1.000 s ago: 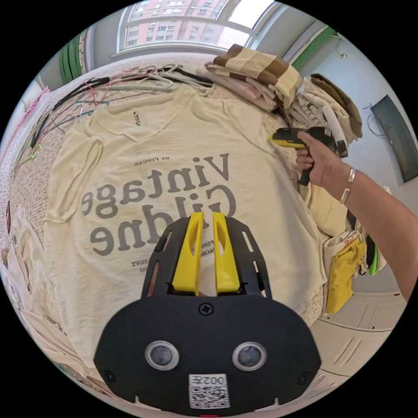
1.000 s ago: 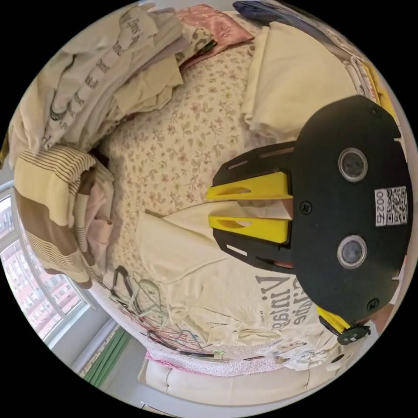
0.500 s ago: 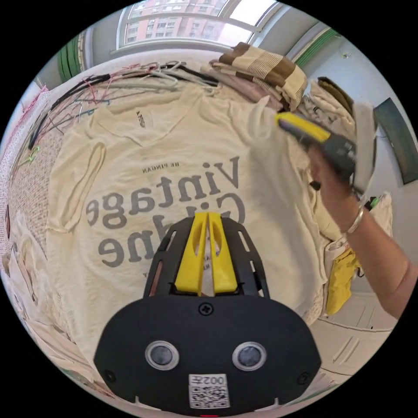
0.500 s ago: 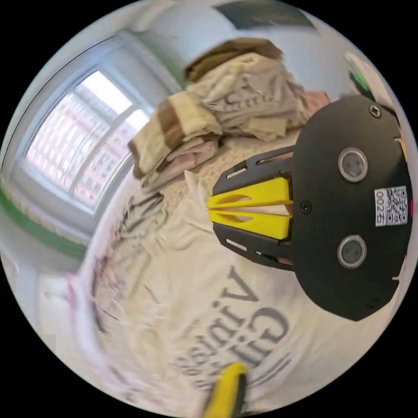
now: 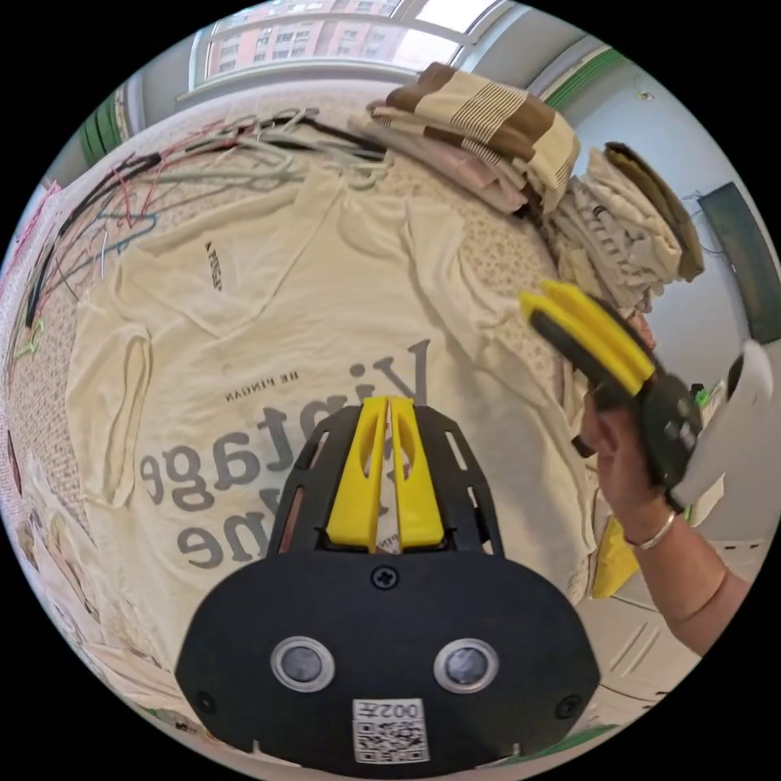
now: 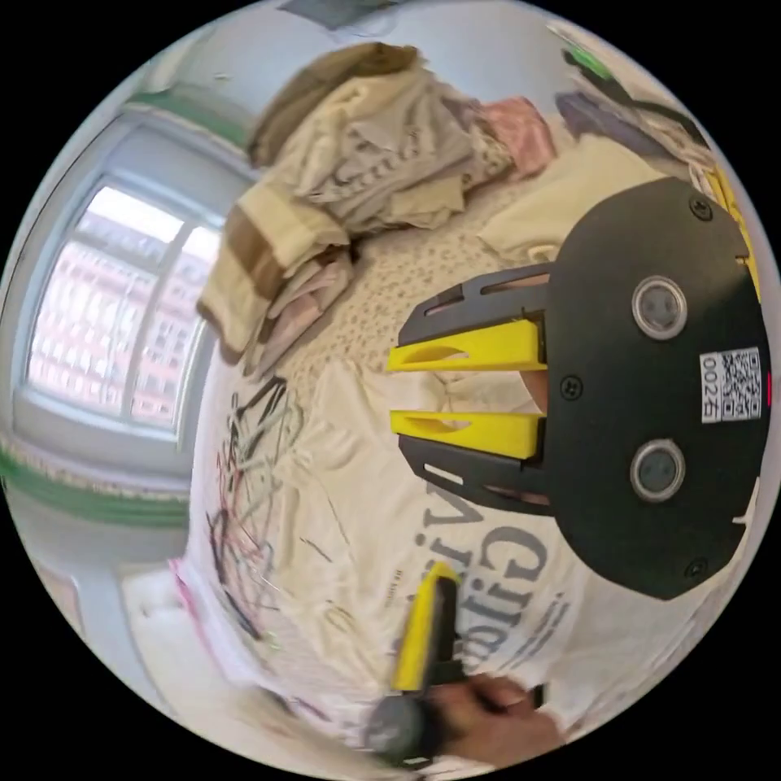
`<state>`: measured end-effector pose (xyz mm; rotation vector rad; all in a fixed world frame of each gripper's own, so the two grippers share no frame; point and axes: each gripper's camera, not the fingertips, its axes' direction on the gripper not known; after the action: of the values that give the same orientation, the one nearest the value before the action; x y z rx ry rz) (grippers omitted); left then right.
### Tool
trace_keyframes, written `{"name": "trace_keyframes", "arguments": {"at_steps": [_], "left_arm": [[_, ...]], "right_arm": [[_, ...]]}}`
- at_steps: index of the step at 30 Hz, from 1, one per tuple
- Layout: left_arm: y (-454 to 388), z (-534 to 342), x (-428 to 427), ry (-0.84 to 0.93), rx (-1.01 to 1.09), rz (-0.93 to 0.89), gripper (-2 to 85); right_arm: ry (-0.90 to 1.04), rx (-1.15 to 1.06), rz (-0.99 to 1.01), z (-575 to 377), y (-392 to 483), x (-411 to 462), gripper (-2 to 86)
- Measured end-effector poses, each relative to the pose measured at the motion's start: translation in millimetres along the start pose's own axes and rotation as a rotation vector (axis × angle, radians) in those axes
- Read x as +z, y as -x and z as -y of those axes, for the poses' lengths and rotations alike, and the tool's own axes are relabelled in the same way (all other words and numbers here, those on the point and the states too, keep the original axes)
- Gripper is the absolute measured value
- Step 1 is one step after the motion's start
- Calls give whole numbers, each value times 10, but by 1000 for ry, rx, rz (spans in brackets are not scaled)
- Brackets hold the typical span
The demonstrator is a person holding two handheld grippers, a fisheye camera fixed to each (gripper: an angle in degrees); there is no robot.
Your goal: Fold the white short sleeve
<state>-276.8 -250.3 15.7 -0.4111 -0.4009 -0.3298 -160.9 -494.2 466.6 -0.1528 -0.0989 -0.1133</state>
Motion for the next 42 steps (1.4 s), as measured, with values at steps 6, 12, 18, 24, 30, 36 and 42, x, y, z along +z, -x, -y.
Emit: {"name": "trace_keyframes", "arguments": {"at_steps": [6, 12, 18, 24, 30, 36, 42], "left_arm": [[82, -106, 297, 43, -39, -1, -9], [247, -63, 341, 44, -81, -29, -9], [358, 103, 308, 23, -87, -27, -9], [413, 190, 346, 21, -83, -19, -9], [491, 195, 496, 48, -109, -42, -9], [528, 206, 600, 63, -115, -49, -9], [572, 158, 651, 56, -129, -76, -9]], "right_arm": [[184, 344, 307, -6, -792, 566, 81], [277, 468, 378, -114, -1027, 896, 91], [193, 475, 457, -59, -1274, 807, 14], [-52, 265, -55, 153, -1402, 121, 1], [282, 285, -92, -71, -1396, 645, -3], [221, 493, 5, -76, -1466, 550, -5], [100, 563, 7, 152, -1247, 288, -3]]}}
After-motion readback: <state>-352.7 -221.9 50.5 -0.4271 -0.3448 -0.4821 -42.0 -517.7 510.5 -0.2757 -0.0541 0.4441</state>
